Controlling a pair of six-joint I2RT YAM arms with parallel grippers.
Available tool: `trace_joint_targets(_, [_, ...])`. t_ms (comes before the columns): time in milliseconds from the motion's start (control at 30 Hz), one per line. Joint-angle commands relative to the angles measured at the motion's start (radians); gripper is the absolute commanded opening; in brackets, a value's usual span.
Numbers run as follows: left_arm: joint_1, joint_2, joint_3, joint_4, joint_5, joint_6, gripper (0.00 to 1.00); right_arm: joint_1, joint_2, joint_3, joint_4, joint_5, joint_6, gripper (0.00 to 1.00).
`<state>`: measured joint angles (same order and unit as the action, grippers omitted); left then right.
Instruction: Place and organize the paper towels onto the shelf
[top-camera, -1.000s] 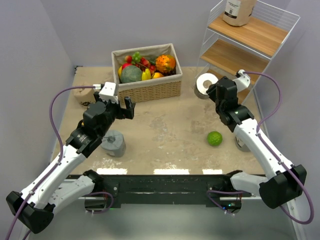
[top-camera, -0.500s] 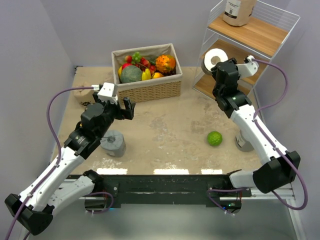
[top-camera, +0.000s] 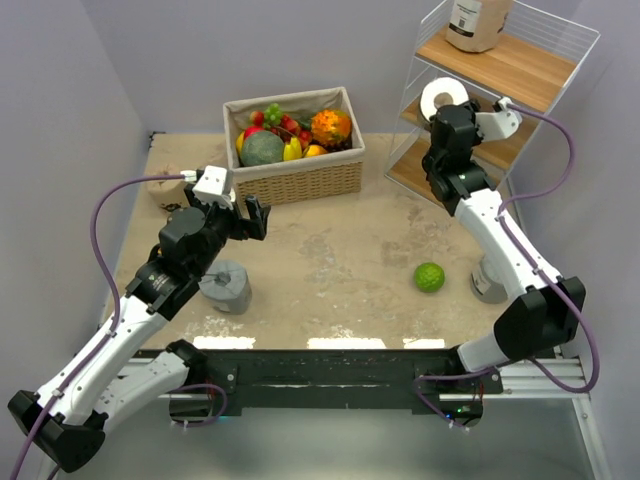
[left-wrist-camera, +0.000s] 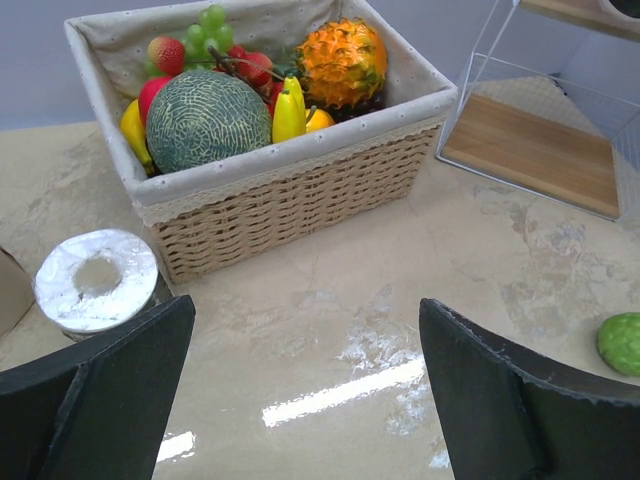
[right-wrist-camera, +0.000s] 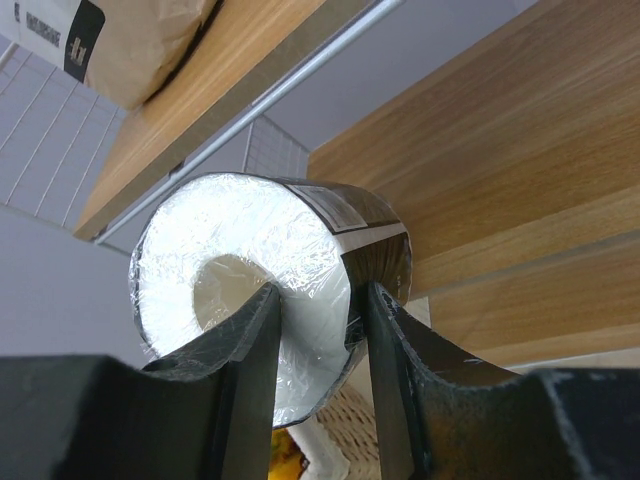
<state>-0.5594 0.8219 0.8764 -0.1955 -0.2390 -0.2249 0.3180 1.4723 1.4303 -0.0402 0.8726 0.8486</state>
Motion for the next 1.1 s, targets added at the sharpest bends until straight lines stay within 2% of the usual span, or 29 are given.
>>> trace_joint_targets(0, [-0.007,-0.009,-0.004,0.048,0.003,-0.004,1.0,-0.016,0.014,0.078,0.089,0.071,0.033,0.3])
trace_joint_targets(333, [-0.008,-0.004,-0.005,0.048,0.003,-0.002,1.0,-0.034,0.074,0.094,0.16,0.063,0.017,0.3])
trace_joint_targets(733, [-0.008,-0.004,-0.004,0.048,0.004,-0.002,1.0,-0.054,0.163,0.183,0.14,0.075,0.003,0.32])
trace_joint_targets(1000, [-0.008,-0.003,-0.004,0.05,0.006,-0.002,1.0,-0.059,0.157,0.189,0.148,0.095,-0.032,0.51])
trace_joint_targets(1067, [-0.008,-0.001,-0.004,0.048,0.007,-0.001,1.0,-0.059,0.154,0.193,0.148,0.08,-0.045,0.52])
